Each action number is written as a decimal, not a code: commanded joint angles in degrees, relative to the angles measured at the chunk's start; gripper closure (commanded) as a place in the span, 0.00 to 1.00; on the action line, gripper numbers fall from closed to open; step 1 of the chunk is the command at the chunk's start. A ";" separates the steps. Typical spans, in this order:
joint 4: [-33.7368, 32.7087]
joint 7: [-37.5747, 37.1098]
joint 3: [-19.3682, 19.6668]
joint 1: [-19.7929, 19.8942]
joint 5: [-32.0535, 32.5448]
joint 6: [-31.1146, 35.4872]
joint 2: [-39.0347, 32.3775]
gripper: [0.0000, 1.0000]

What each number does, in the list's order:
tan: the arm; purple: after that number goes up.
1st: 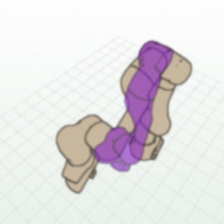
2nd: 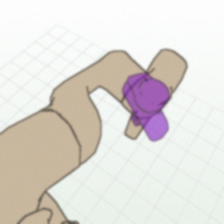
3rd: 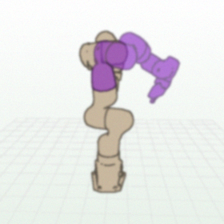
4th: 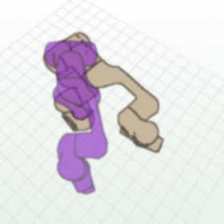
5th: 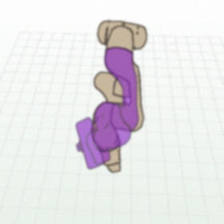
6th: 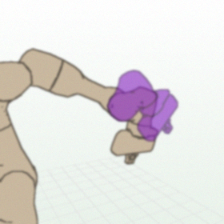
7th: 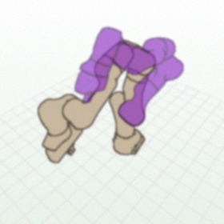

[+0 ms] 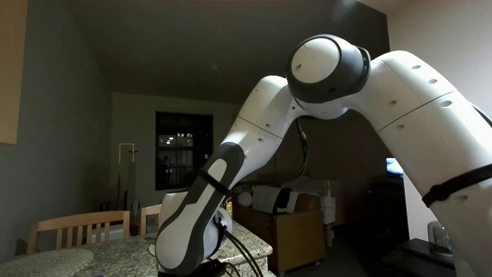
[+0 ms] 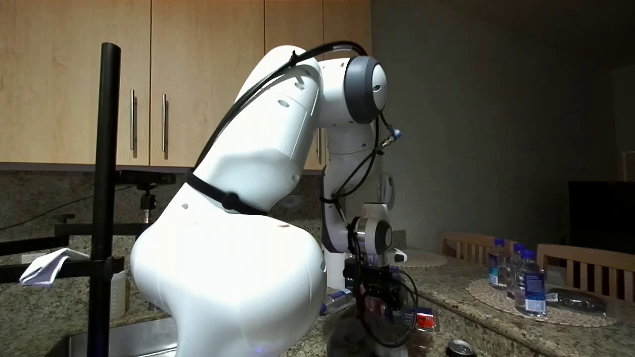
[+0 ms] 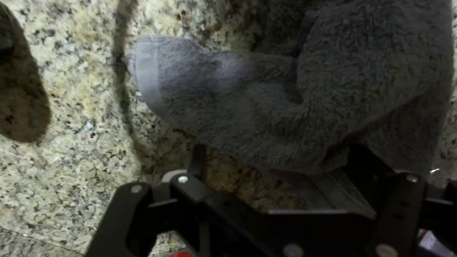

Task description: Put the black towel on the black can

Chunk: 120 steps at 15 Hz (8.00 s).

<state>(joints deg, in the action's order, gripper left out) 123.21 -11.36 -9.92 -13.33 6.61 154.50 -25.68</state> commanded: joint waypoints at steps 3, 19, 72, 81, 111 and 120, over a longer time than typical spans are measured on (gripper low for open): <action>-5.36 4.94 0.87 -0.47 -0.83 1.87 -5.80 0.00; -4.79 2.32 1.31 -2.64 -1.45 -18.44 0.53 0.00; -5.10 9.67 0.67 3.73 -12.58 -30.45 15.94 0.92; -8.46 -1.93 5.54 4.66 2.58 -34.18 22.69 0.92; -19.67 -12.09 14.31 10.72 -5.30 -36.20 1.65 0.91; -20.87 -16.54 15.81 10.51 -4.99 -34.88 0.26 0.18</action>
<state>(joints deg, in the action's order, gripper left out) 102.65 -25.57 5.25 -2.53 1.22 119.39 -25.33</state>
